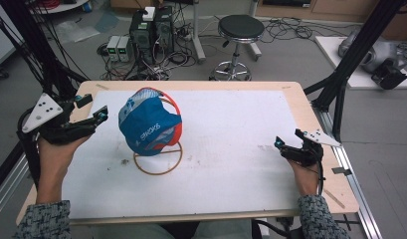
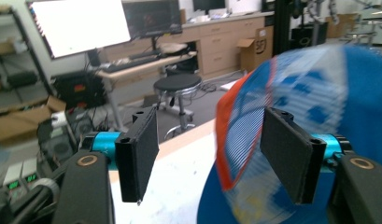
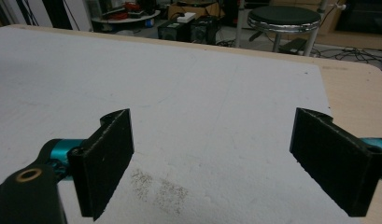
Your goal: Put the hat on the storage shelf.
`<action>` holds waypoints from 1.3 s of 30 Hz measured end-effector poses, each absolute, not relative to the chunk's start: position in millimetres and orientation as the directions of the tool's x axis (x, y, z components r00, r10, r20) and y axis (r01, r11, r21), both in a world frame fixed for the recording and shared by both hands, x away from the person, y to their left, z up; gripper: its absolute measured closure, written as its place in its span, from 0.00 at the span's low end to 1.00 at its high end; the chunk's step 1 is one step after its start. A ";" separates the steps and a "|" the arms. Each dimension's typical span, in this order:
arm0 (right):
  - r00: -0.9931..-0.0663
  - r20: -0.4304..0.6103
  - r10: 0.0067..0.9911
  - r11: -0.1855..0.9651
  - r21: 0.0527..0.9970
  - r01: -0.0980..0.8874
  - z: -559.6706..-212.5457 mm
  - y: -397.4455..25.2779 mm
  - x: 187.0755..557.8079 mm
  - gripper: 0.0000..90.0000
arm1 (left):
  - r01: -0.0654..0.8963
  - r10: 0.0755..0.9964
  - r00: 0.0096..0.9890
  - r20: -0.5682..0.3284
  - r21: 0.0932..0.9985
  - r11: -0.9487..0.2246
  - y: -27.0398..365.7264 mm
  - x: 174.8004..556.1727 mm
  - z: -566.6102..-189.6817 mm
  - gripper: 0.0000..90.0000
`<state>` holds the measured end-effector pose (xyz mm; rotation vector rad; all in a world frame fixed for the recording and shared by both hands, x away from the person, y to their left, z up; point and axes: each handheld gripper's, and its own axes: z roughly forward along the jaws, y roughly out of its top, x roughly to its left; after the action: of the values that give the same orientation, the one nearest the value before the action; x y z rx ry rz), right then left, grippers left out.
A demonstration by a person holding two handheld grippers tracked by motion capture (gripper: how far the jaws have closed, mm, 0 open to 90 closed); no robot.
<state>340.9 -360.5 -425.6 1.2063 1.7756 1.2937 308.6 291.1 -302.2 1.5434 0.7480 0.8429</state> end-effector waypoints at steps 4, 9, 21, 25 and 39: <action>-0.383 0.033 0.923 0.094 0.946 0.309 -425.5 -360.5 341.5 0.14 | 0.037 0.849 0.523 0.078 0.993 -0.114 297.7 314.0 -316.4 0.38; -0.385 0.033 0.922 0.095 0.947 0.307 -425.1 -360.2 341.0 0.14 | 0.071 0.861 0.504 0.066 0.991 -0.117 301.4 318.7 -329.1 0.36; -0.384 0.037 0.922 0.092 0.946 0.310 -424.4 -360.3 339.5 0.14 | 0.120 0.881 0.472 0.022 0.989 -0.089 312.6 313.0 -354.3 0.36; -0.385 0.040 0.922 0.089 0.946 0.311 -424.5 -360.3 339.5 0.14 | 0.141 0.889 0.458 0.007 0.987 -0.081 316.7 311.0 -364.5 0.36; -0.385 0.040 0.922 0.089 0.946 0.310 -425.0 -360.5 340.1 0.14 | 0.234 0.910 0.413 -0.038 0.970 -0.066 326.1 307.8 -414.8 0.36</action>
<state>340.1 -360.5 -425.0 1.2154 1.7694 1.3047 307.8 326.1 -414.8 1.5684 1.0431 0.7676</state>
